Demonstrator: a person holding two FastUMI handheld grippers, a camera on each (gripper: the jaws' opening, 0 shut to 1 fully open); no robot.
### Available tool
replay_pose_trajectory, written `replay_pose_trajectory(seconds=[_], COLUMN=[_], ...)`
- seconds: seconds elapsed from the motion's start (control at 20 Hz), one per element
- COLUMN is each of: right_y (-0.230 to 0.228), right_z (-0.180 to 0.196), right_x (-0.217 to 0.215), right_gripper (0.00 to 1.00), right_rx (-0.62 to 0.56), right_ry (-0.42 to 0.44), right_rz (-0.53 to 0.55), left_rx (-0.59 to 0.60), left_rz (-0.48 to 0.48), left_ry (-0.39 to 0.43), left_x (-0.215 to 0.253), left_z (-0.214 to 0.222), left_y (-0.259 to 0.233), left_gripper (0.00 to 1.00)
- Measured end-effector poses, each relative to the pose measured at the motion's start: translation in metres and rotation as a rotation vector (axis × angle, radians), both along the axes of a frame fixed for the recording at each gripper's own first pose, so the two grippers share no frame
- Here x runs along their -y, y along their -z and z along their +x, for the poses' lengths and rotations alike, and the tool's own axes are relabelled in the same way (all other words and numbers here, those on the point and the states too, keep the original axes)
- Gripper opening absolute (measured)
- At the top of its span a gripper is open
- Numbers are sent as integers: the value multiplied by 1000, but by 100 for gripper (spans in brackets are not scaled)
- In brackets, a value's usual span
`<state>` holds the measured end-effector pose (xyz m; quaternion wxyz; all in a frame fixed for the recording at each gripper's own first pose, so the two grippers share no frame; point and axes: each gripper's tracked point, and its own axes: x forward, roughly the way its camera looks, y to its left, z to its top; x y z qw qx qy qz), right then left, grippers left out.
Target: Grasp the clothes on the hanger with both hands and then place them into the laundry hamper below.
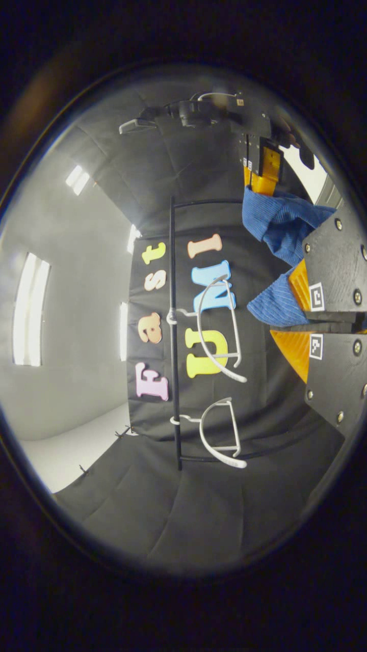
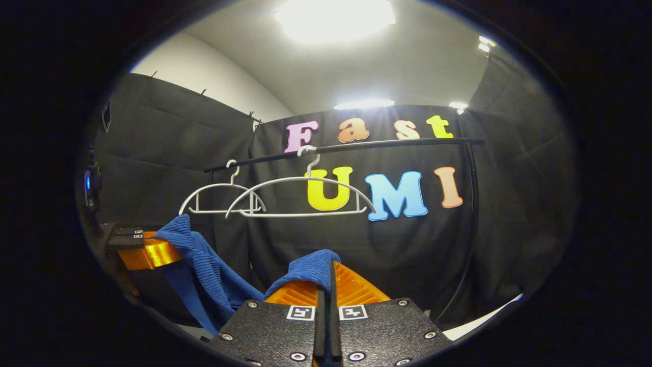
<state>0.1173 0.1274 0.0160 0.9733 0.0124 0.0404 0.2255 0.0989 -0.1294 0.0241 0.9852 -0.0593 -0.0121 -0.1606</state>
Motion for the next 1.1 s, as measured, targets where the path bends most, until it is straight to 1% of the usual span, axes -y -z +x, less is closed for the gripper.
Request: replay_pose_trajectory(seconds=[0.05, 0.1, 0.2, 0.35, 0.5, 0.6, 0.65, 0.7, 0.85, 1.05, 1.1], right_y=[8, 18, 40, 75, 110, 132, 141, 152, 188, 230, 239], right_z=[-5, -9, -15, -26, -37, -41, -43, -47, -53, -57, -62], right_x=[-4, -6, -10, -12, -11, -8, -7, -3, -3, -3, -3], right_gripper=[2, 2, 3, 2, 2, 2, 3, 2, 3, 2, 3], right_rx=[-11, -25, -59, -124, -182, -227, -250, -275, -337, -405, -417], right_ry=[-10, -18, -32, -35, -38, -40, -37, -36, -37, -61, -64], right_rz=[-12, -21, -40, -70, -116, -142, -153, -164, -212, -263, -275], left_rx=[-15, -33, -76, -151, -233, -284, -313, -335, -400, -477, -500], left_rz=[-18, -30, -23, -25, -29, -9, 9, 21, 42, 73, 88], left_ry=[6, 15, 15, 22, 25, 22, 22, 24, 35, 40, 37], left_x=[4, 9, 15, 24, 24, 24, 25, 28, 34, 41, 50], left_z=[-4, -6, -9, -12, -15, -15, -17, -20, -27, -35, -38], left_y=[7, 19, 45, 83, 123, 148, 161, 173, 206, 245, 252], left_gripper=[1, 1, 1, 1, 1, 1, 5, 1, 1, 1, 1])
